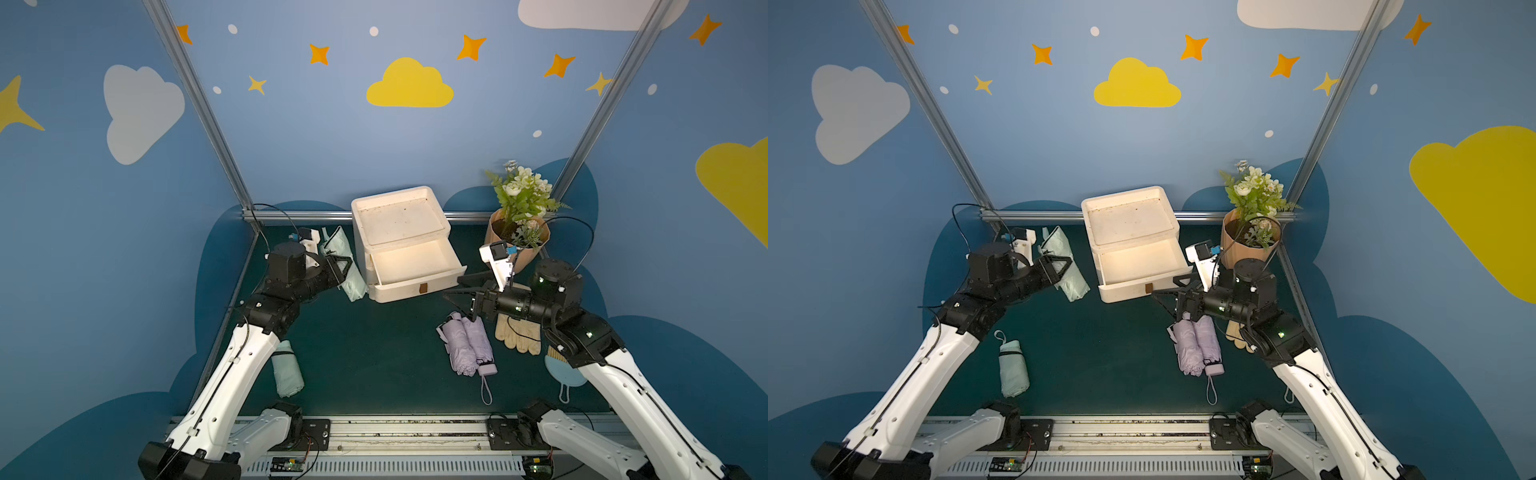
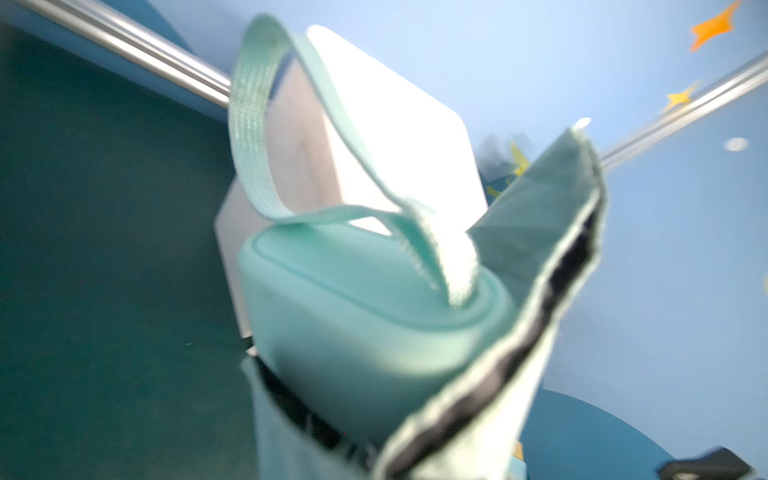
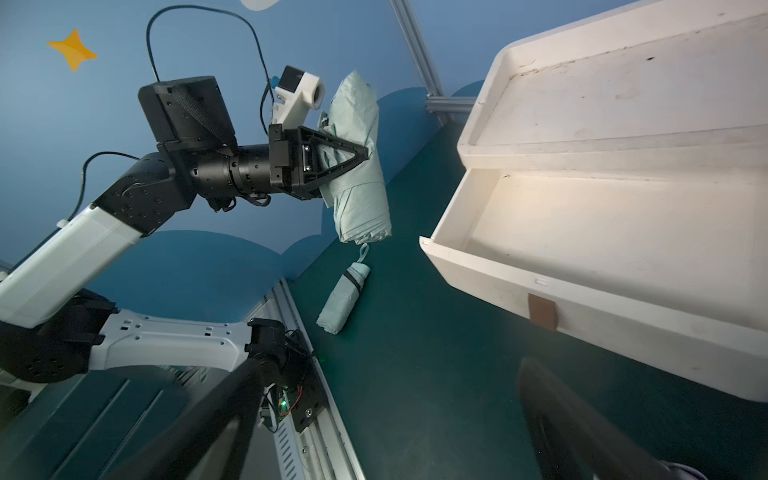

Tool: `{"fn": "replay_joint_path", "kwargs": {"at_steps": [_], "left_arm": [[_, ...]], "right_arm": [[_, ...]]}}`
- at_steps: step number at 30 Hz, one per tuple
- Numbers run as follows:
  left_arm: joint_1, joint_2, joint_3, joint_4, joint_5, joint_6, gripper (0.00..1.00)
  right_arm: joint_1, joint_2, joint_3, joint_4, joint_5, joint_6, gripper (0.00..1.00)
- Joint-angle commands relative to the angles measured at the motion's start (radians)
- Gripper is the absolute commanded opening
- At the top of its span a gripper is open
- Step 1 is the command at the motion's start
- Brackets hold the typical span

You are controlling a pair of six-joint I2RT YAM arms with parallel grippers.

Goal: Place the umbrella in the drawer by color
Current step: Pick up the umbrella from the center of the board.

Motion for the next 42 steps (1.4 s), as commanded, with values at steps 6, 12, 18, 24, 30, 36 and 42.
{"fn": "replay_joint_path", "kwargs": {"at_steps": [6, 12, 18, 24, 30, 36, 42], "left_arm": [[-0.180, 0.064, 0.064, 0.294, 0.083, -0.089, 0.19], [-0.251, 0.120, 0.112, 0.341, 0.130, -0.109, 0.19], [-0.265, 0.110, 0.110, 0.348, 0.154, -0.126, 0.20], [-0.295, 0.122, 0.109, 0.403, 0.185, -0.152, 0.20], [-0.313, 0.153, 0.130, 0.430, 0.219, -0.156, 0.20], [-0.320, 0.151, 0.136, 0.456, 0.252, -0.162, 0.21], [-0.322, 0.147, 0.138, 0.466, 0.288, -0.152, 0.22]], "right_arm": [[0.162, 0.159, 0.131, 0.035, 0.007, -0.038, 0.98], [0.191, 0.231, 0.143, 0.110, 0.023, -0.020, 0.98], [0.135, 0.217, 0.134, 0.118, 0.084, -0.053, 0.98], [0.141, 0.237, 0.137, 0.136, -0.005, -0.081, 0.98], [0.147, 0.265, 0.181, 0.108, -0.066, -0.106, 0.89], [0.144, 0.304, 0.245, 0.009, -0.091, -0.135, 0.71], [0.141, 0.321, 0.267, 0.001, -0.089, -0.123, 0.53]]}}
